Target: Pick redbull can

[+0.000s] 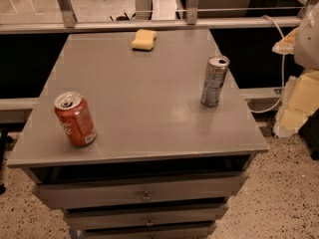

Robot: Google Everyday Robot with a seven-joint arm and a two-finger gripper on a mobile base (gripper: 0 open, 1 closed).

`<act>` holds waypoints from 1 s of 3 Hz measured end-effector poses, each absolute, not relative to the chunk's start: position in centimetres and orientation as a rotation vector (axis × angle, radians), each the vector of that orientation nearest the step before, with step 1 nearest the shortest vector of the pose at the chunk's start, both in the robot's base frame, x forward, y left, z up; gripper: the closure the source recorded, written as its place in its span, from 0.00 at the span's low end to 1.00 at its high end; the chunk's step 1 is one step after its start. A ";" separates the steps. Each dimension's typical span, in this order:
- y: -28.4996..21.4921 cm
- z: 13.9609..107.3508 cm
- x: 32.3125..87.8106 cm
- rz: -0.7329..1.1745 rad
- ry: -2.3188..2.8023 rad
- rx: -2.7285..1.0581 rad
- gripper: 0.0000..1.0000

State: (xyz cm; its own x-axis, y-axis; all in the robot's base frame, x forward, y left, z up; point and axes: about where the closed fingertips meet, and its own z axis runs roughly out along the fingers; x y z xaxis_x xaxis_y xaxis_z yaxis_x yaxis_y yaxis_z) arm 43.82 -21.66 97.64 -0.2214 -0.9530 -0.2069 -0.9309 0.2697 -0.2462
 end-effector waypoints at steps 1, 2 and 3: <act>-21.7 97.6 43.8 -0.099 2.231 -1.724 0.00; -21.8 96.8 44.2 -0.132 2.229 -1.717 0.00; -22.2 93.7 45.4 -0.119 2.234 -1.674 0.00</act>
Offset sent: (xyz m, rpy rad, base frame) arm 0.0099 -0.0055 -0.0269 -0.0373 -0.0247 -0.0168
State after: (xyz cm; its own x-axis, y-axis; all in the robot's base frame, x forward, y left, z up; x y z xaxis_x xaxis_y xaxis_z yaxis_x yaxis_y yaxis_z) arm 45.39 -22.17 93.65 -0.2438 -0.9440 -0.2222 -0.9149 0.2999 -0.2701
